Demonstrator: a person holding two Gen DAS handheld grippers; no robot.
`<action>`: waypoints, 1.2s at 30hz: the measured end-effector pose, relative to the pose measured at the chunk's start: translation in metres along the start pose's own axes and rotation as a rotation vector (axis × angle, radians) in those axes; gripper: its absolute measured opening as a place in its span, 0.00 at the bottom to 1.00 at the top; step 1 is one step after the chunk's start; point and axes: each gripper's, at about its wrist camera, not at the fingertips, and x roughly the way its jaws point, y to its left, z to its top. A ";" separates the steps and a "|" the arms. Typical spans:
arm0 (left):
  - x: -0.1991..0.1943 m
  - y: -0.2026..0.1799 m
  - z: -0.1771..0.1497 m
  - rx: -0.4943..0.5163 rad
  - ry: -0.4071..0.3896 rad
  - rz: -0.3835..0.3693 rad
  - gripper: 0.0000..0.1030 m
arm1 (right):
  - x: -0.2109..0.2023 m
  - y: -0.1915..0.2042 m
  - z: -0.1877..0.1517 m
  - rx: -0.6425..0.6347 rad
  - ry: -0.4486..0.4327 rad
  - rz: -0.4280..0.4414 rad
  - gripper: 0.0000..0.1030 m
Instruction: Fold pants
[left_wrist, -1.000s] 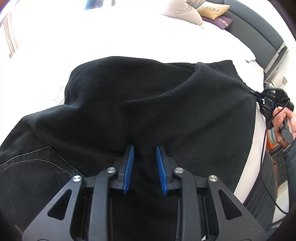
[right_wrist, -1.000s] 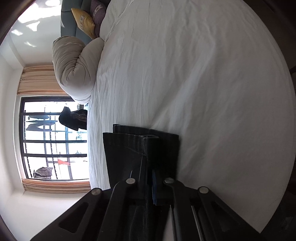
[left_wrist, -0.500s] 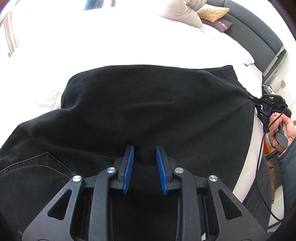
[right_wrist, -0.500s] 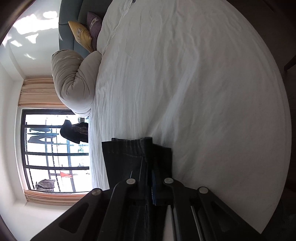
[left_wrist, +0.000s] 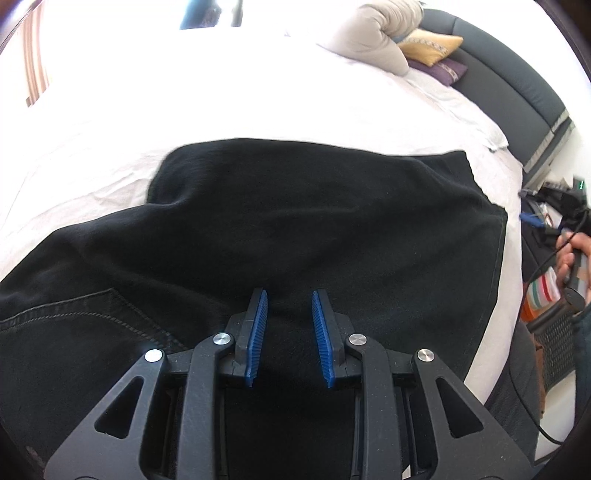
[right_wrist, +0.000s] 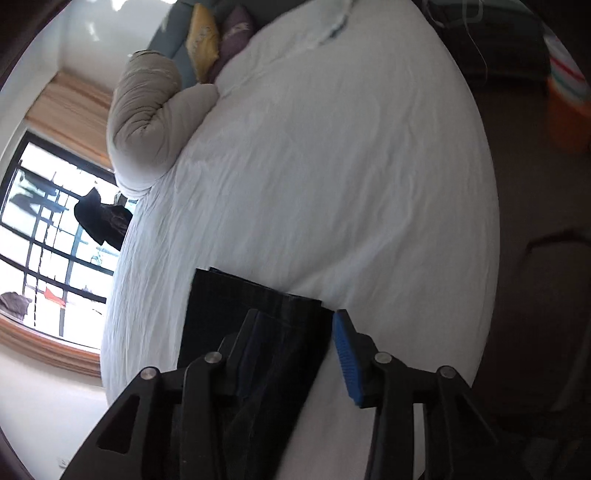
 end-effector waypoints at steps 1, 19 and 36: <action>-0.003 0.003 -0.001 -0.007 -0.010 0.002 0.24 | -0.002 0.021 -0.001 -0.086 0.017 0.032 0.43; -0.033 0.042 -0.003 -0.082 -0.117 0.068 0.24 | 0.147 0.204 -0.152 -0.688 0.519 0.179 0.00; -0.072 0.080 -0.020 -0.145 -0.162 0.151 0.24 | 0.127 0.207 -0.170 -0.886 0.543 0.166 0.33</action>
